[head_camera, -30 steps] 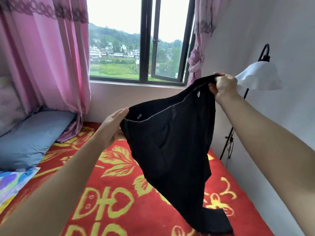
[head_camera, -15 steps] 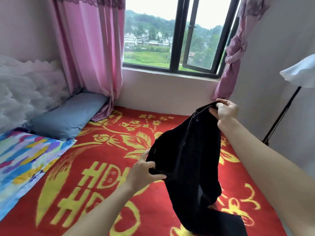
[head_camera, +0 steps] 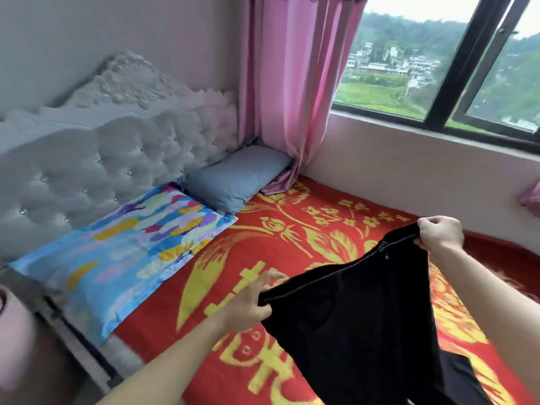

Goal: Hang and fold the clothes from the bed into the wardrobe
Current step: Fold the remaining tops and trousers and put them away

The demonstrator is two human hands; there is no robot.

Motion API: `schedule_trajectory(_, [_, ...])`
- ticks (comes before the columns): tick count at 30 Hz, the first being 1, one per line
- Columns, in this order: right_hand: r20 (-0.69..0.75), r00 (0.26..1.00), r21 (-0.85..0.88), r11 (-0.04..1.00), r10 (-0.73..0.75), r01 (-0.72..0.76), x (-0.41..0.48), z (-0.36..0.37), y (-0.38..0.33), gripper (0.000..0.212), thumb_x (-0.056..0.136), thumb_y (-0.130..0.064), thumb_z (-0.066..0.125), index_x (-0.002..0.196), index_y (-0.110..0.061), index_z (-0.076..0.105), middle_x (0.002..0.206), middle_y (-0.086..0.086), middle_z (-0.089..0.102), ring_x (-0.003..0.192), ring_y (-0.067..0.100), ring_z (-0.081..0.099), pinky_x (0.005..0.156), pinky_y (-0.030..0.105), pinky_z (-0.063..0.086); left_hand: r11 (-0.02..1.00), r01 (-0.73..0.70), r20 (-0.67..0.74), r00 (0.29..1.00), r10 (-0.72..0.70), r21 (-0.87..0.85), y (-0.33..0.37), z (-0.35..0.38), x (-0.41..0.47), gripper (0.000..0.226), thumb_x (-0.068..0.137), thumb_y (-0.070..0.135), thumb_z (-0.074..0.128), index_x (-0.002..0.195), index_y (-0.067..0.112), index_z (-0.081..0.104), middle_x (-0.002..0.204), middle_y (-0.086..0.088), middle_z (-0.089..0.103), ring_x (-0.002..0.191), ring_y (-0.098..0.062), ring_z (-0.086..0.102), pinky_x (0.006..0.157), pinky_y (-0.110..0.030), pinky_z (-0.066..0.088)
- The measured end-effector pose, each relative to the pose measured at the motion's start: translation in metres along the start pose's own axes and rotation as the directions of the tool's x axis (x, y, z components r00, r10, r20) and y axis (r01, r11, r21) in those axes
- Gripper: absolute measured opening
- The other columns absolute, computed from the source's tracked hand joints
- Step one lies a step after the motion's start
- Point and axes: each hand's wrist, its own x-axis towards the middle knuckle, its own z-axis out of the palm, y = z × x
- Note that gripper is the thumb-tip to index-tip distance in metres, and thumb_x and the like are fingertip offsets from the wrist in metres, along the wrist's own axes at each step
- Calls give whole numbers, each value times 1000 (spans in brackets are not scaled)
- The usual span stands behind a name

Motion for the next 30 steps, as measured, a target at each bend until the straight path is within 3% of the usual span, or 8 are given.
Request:
schedule_trajectory(4, [108,990,-83,991,-94,103,-26,139,-76,22,79,-17,49,78,-10,70,70,9,61,72,27,69,58,29,51,944,97,-173,972,-158,-316,-63,-81,-7,57,81,-13,42,120,27,55,82,-1,66,69,-10,61,63,-22,48])
schedule_trajectory(8, [463,877,145,987,-130,70,-90,307,-164,35,88,-5,47,120,-14,57,91,10,59,74,20,56,72,36,50,707,17,-369,844,-390,-707,-139,-194,-18,51,65,-15,46,105,13,62,81,-16,61,55,-15,56,49,-20,46])
schedule_trajectory(12, [779,618,110,993,-105,30,-161,420,-187,65,94,-21,52,148,-24,17,107,7,44,89,18,47,67,26,39,745,111,-609,502,-614,-658,-239,-289,-22,46,87,-14,43,127,8,50,103,-20,56,80,-29,58,66,-23,51])
schedule_trajectory(14, [798,601,-13,997,-36,76,-180,434,-150,61,94,-19,54,147,-18,22,97,6,49,72,13,46,55,16,37,748,320,-659,355,-663,-581,-290,-305,-29,50,92,1,52,139,3,37,135,-23,46,120,-35,49,99,-38,41])
schedule_trajectory(16, [773,626,-163,986,102,41,-181,424,-94,55,95,-21,53,144,-13,30,102,5,55,76,14,52,58,13,42,707,482,-665,295,-686,-516,-319,-294,-35,54,91,13,58,139,-2,37,141,-24,41,128,-36,42,105,-44,33])
schedule_trajectory(19, [660,667,-411,909,347,-66,-175,390,-2,53,97,-24,47,145,-11,29,140,10,43,116,23,48,87,29,41,672,595,-572,390,-721,-441,-340,-254,-33,54,89,15,56,137,-3,40,138,-26,44,125,-40,44,103,-46,34])
schedule_trajectory(26, [407,693,-565,760,596,-322,-189,304,129,52,95,-24,46,143,-9,32,146,8,36,125,24,41,99,35,38,663,705,-309,591,-745,-253,-339,-160,4,50,89,5,52,138,6,42,138,-23,43,123,-37,44,103,-42,34])
schedule_trajectory(30, [282,687,-574,691,669,-438,-206,246,177,45,93,-19,49,136,-6,42,124,10,51,90,15,49,74,25,40,695,710,-193,671,-716,-113,-323,-117,24,50,90,6,51,139,7,41,139,-22,42,120,-35,45,102,-39,33])
